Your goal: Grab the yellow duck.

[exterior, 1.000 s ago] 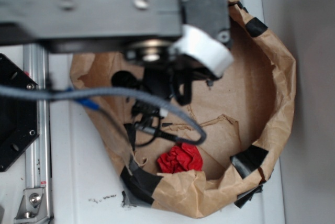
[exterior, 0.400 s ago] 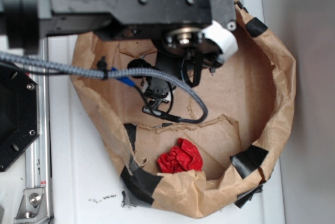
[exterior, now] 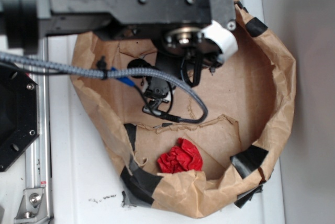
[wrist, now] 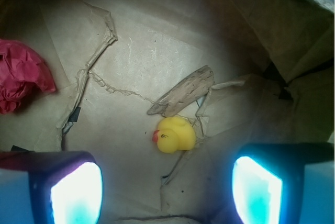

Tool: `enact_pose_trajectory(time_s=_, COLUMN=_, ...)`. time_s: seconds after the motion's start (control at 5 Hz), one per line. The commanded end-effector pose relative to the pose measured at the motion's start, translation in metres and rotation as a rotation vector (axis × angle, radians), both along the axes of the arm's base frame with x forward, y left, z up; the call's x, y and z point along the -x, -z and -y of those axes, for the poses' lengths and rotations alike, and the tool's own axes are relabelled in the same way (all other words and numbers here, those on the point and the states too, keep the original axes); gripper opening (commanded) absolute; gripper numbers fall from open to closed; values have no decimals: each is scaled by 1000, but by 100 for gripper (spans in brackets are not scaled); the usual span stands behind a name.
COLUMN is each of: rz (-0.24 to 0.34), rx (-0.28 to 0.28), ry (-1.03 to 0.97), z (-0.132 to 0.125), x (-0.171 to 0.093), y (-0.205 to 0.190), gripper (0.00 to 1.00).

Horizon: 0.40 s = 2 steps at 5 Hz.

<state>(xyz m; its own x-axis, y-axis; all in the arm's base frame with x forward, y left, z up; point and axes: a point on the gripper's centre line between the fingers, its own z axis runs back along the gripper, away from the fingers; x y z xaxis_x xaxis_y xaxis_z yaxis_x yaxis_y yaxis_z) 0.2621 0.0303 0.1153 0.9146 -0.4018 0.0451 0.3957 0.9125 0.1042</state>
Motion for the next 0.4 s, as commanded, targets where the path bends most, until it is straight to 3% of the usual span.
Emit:
enact_pose_trajectory(time_s=0.0, rz=10, rx=38, ry=90, z=15, x=0, y=35, gripper=100)
enact_pose_trajectory(time_s=0.2, rz=-5, rx=48, ry=125, z=22, x=4, y=45, gripper=100)
